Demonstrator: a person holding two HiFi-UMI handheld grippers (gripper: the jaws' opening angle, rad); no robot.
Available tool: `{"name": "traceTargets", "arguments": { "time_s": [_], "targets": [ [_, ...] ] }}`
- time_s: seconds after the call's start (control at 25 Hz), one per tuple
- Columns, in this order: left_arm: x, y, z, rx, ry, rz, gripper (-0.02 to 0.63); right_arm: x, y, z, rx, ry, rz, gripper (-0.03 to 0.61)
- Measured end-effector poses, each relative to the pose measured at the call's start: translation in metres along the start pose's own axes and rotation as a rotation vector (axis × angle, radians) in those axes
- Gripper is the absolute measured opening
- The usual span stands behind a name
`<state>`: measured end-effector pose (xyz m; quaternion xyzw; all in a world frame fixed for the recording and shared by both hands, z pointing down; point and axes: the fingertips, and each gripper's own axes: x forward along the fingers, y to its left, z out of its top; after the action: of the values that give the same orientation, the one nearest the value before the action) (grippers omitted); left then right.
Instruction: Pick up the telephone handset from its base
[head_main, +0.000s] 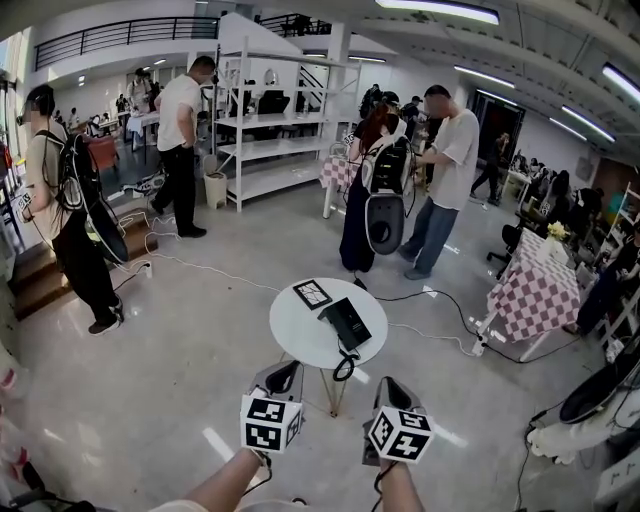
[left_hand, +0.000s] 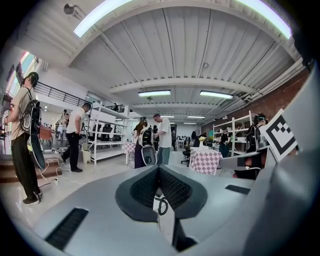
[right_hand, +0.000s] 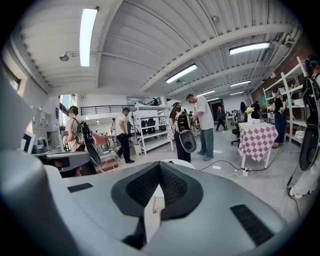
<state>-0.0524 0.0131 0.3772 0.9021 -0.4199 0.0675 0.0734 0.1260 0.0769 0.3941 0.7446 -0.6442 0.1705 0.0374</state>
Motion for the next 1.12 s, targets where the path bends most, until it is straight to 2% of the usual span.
{"name": "traceTargets", "arguments": {
  "time_s": [0.32, 0.6, 1.12],
  "targets": [
    [0.039, -0.003, 0.008, -0.018, -0.004, 0.013, 0.017, 0.029, -0.022, 0.015, -0.014, 0.01, 0.006, 0.025],
    [0.058, -0.001, 0.0, -0.038, 0.008, 0.03, 0.017, 0.047, -0.035, 0.017, -0.02, 0.022, 0.009, 0.025],
    [0.055, 0.006, -0.008, -0.018, 0.056, 0.06, 0.017, 0.054, -0.046, 0.003, 0.035, 0.057, 0.008, 0.025]
  ]
}}
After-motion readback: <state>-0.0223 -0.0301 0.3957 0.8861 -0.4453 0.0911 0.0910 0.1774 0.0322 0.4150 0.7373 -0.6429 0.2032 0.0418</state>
